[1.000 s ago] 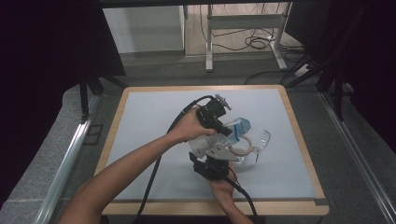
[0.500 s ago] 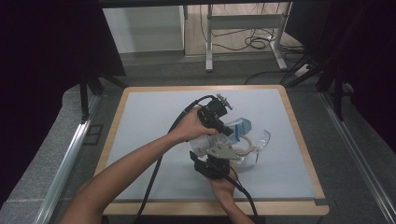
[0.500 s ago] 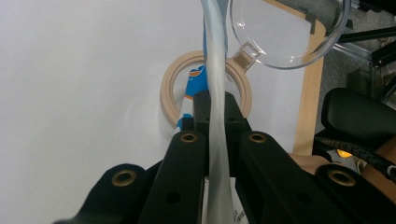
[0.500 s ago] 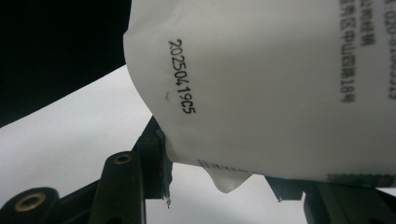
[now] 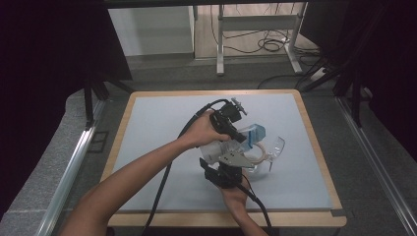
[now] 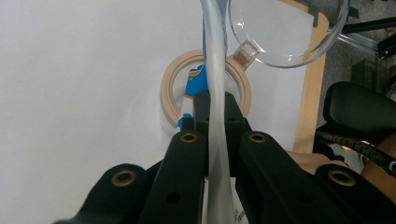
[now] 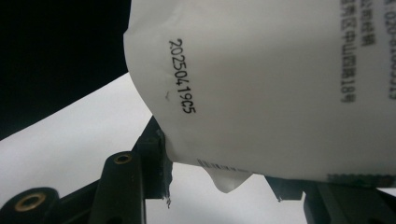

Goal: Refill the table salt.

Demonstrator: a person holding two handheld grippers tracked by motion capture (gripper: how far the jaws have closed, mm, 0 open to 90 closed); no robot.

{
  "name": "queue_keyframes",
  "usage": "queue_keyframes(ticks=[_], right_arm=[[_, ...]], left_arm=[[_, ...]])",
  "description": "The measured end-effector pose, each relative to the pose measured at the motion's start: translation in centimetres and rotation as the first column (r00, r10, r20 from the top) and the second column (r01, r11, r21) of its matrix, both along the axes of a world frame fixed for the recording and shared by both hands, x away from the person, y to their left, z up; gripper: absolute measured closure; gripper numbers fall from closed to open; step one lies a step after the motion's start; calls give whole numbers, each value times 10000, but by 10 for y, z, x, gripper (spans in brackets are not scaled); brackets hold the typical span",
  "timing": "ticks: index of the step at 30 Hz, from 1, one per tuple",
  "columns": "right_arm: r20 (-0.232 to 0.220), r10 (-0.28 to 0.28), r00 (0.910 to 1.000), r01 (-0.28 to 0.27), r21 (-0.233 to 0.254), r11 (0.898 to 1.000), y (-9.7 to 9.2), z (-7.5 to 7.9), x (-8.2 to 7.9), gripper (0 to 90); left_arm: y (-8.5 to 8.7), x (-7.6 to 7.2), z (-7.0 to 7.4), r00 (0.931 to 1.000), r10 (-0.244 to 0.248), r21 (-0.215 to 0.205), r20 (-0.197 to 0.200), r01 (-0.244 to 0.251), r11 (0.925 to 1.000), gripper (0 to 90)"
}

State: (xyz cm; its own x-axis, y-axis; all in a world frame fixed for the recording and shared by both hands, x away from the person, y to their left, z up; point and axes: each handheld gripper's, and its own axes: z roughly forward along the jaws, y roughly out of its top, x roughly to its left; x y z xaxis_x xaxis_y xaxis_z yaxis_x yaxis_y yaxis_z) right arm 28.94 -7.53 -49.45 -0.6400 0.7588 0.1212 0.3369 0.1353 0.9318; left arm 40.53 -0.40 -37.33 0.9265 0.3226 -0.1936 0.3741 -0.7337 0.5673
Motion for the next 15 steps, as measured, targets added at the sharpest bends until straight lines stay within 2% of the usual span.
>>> queue_keyframes(ticks=[9, 15], right_arm=[[11, -13, 10000, 13, 161, 9999, 0, 4, 0, 498], [12, -92, 10000, 92, 359, 9993, 2, 7, 1, 498]], left_arm=[[-3, 1, 3, 10000, -62, 89, 8, 62, 9999, 900], [-4, 2, 8, 9999, -105, 312, 19, 105, 9995, 900]])
